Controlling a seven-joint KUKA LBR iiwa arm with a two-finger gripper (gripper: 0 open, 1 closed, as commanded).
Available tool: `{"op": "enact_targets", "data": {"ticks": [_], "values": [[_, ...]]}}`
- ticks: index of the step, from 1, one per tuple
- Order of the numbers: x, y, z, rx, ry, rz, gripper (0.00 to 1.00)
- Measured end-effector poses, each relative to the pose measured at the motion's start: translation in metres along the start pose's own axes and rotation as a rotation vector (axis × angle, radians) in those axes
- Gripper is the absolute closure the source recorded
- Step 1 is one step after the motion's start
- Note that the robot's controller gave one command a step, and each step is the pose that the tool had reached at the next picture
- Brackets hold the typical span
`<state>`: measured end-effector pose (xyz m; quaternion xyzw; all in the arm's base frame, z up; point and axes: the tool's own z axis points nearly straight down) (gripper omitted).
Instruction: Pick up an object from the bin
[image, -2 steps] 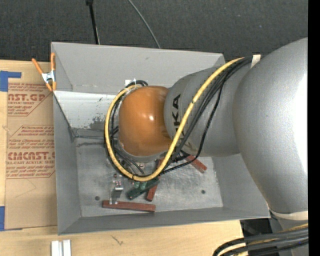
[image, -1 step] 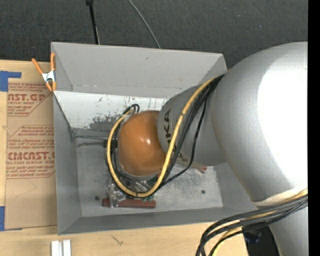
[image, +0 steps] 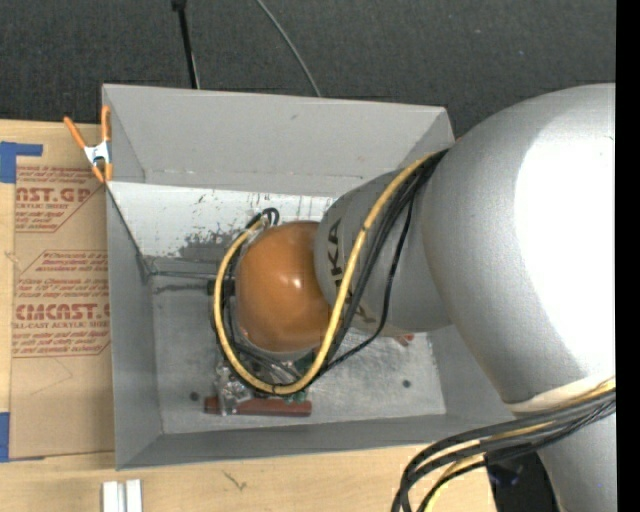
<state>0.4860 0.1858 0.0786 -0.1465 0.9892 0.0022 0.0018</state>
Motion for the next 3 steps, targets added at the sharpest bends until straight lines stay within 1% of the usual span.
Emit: {"op": "enact_targets", "data": {"ticks": [1, 2, 3], "values": [[-0.028, 0.011, -0.016, 0.005, 0.001, -0.081, 1.0], [-0.007, 0.001, -0.166, 0.003, 0.007, -0.056, 0.0], [-0.004, -0.001, -0.186, 0.003, 0.0, -0.046, 0.0]]}}
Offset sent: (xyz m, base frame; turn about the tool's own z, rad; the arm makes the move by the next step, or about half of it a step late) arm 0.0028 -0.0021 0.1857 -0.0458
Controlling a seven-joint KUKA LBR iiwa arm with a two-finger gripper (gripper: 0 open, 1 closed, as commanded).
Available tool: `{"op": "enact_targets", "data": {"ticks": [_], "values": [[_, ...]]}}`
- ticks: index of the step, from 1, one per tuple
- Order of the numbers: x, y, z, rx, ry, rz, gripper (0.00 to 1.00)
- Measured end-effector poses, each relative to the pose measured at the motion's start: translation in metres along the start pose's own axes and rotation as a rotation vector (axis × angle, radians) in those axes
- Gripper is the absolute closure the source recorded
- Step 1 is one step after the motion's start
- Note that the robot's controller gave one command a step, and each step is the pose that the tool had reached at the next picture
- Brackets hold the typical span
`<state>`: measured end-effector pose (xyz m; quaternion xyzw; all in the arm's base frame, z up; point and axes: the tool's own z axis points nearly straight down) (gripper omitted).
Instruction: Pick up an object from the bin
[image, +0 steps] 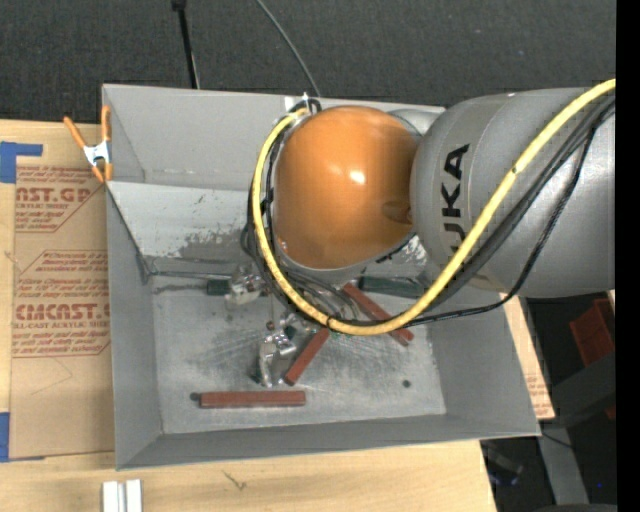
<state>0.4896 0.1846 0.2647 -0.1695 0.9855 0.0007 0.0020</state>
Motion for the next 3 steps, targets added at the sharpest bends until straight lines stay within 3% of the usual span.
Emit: {"op": "enact_targets", "data": {"ticks": [1, 2, 3], "values": [[0.001, -0.004, 0.051, 0.0, -0.005, -0.033, 0.0], [0.014, -0.022, 0.099, -0.001, 0.003, -0.041, 0.0], [0.013, -0.068, 0.19, -0.002, 0.003, -0.111, 1.0]]}}
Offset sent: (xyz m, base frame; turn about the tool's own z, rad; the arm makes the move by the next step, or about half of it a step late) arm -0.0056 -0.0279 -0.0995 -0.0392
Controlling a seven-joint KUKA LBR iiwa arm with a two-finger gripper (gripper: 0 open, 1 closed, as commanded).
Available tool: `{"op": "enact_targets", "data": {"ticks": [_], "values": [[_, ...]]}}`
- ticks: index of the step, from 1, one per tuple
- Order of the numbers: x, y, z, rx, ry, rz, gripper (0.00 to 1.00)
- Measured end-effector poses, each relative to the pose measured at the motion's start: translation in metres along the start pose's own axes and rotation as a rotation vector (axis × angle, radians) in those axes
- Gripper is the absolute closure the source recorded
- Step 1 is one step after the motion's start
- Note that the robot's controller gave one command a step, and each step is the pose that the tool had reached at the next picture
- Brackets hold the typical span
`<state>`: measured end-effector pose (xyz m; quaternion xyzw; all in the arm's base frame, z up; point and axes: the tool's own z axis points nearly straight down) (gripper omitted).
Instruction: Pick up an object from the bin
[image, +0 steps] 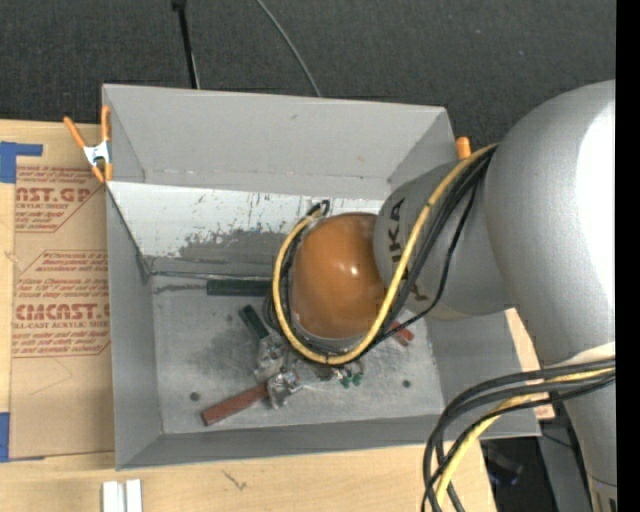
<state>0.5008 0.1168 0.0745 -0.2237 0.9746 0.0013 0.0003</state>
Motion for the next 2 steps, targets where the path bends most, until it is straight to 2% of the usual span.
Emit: {"op": "enact_targets", "data": {"ticks": [1, 2], "values": [[0.0, 0.0, 0.0, 0.0, 0.0, 0.0, 1.0], [0.005, -0.006, -0.159, 0.002, -0.003, -0.024, 1.0]]}}
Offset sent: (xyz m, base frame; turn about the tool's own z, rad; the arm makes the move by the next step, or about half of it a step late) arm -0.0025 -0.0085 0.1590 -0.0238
